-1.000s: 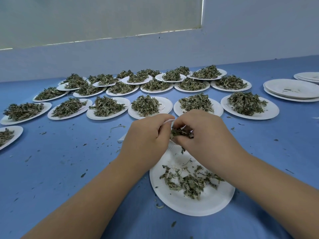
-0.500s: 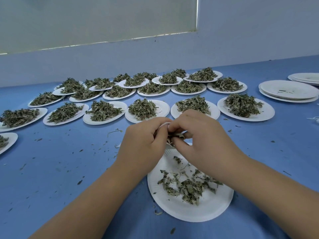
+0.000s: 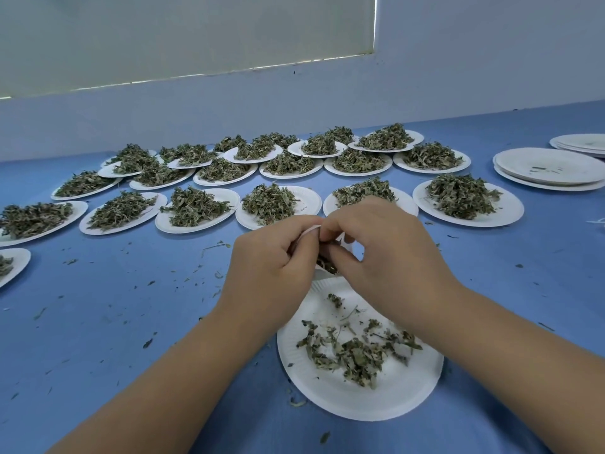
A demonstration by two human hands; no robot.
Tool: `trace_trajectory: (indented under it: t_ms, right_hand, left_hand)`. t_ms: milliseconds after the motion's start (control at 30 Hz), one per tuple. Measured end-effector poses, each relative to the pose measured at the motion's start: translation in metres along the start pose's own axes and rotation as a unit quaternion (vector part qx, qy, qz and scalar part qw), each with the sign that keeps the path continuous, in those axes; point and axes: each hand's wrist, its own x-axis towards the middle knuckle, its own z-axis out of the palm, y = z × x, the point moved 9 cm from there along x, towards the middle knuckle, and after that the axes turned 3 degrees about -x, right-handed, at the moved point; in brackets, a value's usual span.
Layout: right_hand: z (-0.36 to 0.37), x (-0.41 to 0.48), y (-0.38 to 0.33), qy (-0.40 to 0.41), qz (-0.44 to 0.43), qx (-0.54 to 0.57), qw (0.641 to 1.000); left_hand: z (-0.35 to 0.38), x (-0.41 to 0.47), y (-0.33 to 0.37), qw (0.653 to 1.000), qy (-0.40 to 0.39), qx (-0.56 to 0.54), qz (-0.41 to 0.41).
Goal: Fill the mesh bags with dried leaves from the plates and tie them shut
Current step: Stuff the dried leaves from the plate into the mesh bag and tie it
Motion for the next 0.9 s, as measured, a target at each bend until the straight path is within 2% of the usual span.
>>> trace_trajectory:
  t_ms: [100,267,367,467,533,667,733,900]
  right_hand:
    - [0.003,0.000,0.008,-0.009,0.027,0.040,0.999]
    - [0.001,-0.004,0.007,0.003,0.012,0.110,0.994]
    - [0.003,-0.002,0.002,-0.014,-0.019,0.076,0.997]
    - [0.009,0.000,-0.008,-0.048,-0.087,0.032,0.995]
    - [0.006,-0.001,-0.012,-0.049,-0.110,0.042,0.992]
    - [-0.017,-0.001,0.007,-0.008,-0.067,0.111,0.992]
    - [-0.017,-0.001,0.010,-0.036,-0.074,0.105,0.991]
    - [0.019,-0.008,-0.012,-0.174,-0.147,0.005,0.974]
  left_hand:
    - [0.000,0.000,-0.002,1.000,-0.001,0.002,-0.014]
    - [-0.004,0.000,-0.010,0.998,0.012,-0.010,-0.054]
    - [-0.004,0.001,-0.010,0.998,0.013,-0.022,-0.066]
    - [-0.005,0.002,-0.011,0.997,0.012,-0.025,-0.067]
    - [-0.006,0.002,-0.012,0.998,0.011,-0.021,-0.065]
    - [-0.016,0.004,-0.013,0.998,0.031,-0.005,-0.054]
    - [-0.017,0.004,-0.016,0.997,0.030,-0.019,-0.065]
    - [-0.008,0.002,-0.010,0.998,0.001,-0.035,-0.056]
